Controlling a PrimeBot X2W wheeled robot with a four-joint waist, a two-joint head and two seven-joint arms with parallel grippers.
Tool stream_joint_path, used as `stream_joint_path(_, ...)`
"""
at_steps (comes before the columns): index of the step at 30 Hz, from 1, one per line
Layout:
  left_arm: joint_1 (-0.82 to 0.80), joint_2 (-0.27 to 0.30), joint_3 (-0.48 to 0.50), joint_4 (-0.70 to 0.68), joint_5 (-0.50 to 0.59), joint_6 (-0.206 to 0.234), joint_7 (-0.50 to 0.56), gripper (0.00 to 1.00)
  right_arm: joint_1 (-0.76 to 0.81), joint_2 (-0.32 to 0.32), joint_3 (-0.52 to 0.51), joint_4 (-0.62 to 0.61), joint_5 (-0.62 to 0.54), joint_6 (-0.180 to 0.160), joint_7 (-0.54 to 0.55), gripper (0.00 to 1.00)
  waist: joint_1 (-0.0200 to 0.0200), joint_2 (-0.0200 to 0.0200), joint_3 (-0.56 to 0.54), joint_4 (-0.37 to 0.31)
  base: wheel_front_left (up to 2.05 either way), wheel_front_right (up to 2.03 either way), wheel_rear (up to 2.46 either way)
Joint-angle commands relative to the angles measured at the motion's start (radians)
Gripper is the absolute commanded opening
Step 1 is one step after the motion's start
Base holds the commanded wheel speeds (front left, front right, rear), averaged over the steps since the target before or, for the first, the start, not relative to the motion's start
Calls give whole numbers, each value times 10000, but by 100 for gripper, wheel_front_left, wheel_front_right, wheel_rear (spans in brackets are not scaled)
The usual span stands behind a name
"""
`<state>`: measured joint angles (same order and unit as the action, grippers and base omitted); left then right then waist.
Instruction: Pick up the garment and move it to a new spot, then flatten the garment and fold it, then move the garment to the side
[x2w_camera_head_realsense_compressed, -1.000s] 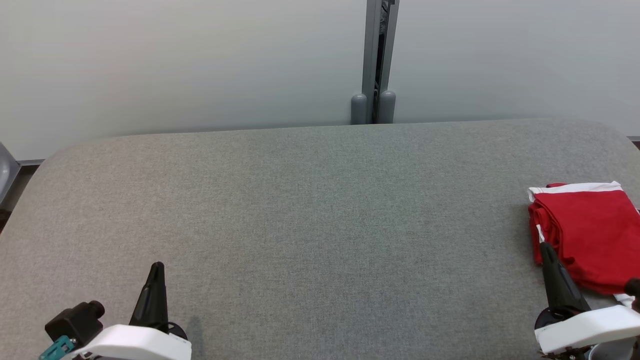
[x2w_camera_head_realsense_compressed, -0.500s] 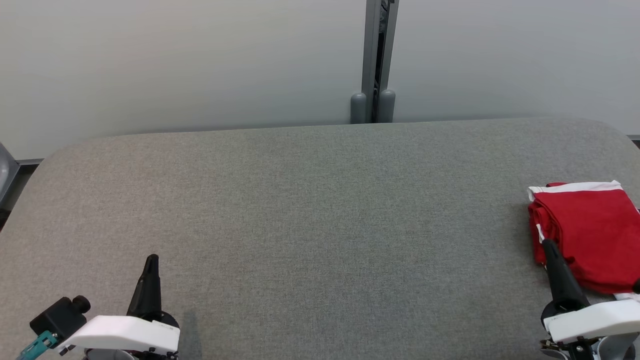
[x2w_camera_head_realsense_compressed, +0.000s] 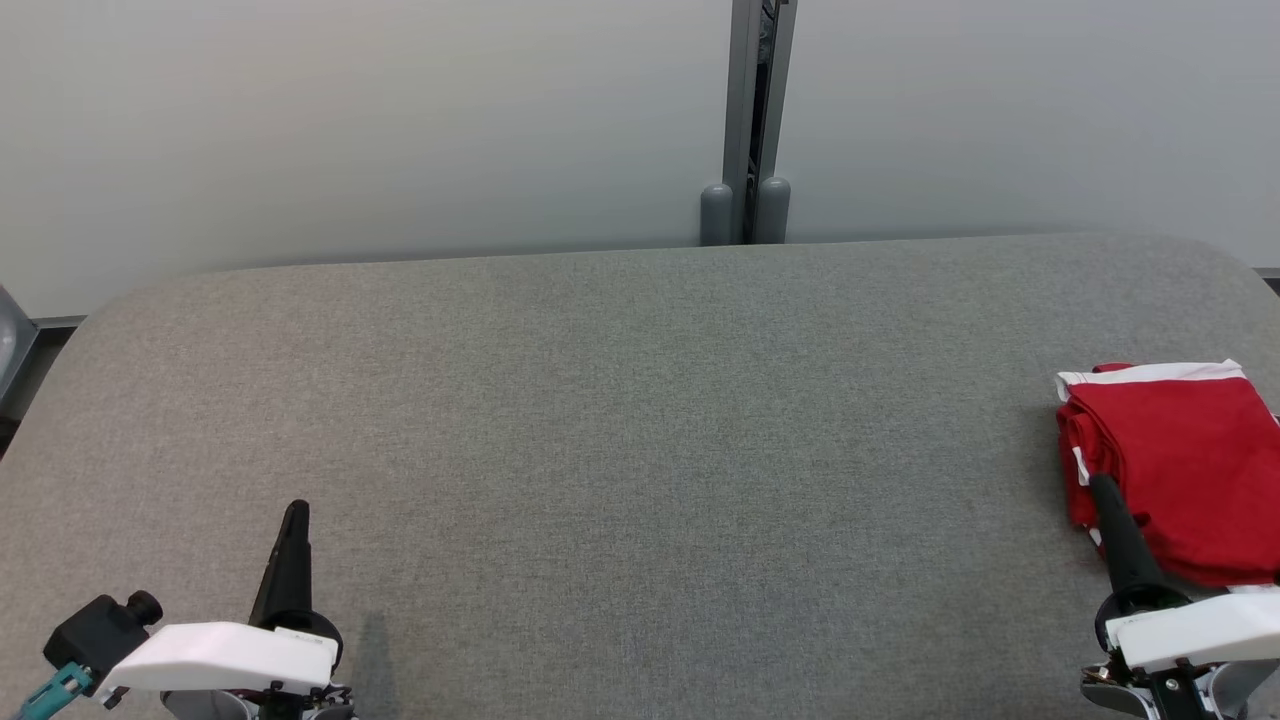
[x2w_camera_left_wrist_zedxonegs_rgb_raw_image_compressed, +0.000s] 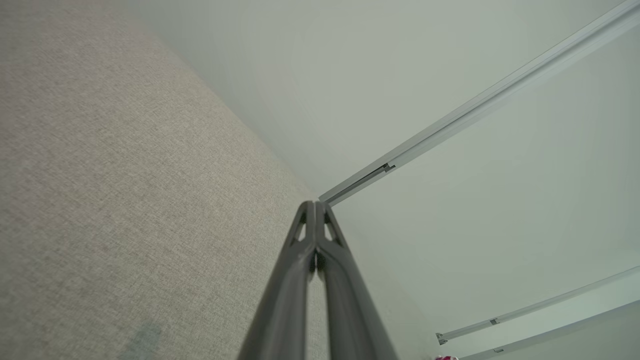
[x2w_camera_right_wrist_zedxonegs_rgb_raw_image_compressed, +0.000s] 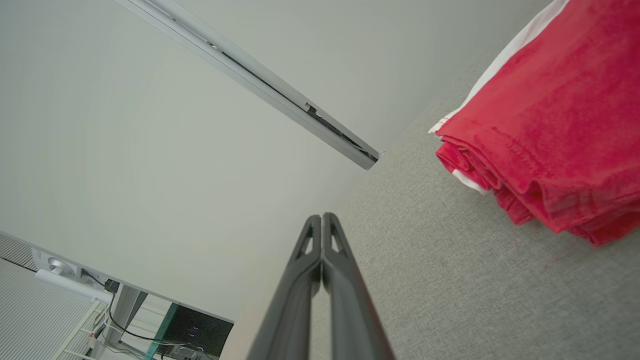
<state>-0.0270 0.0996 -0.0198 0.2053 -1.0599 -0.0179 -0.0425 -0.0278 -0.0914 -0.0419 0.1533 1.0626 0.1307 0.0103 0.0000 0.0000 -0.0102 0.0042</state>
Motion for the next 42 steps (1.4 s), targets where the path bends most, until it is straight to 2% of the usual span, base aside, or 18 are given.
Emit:
stream_joint_path(1,-273,21,124,-70,-247,-105,56,0,-235,-31,-72,-23,256,1,67,0,0,0,2,-1,0,0,0)
stream_joint_path(22,-535,-165,597,102,-2246,-500,630,0,-485,112,-317,332,2253,1,434,0,0,0,42,-14,0,0,0)
stream_joint_path(42,-699,-306,939,232,-3666,-800,1051,0,-651,228,-483,591,3683,1,695,0,0,0,77,-25,0,0,0)
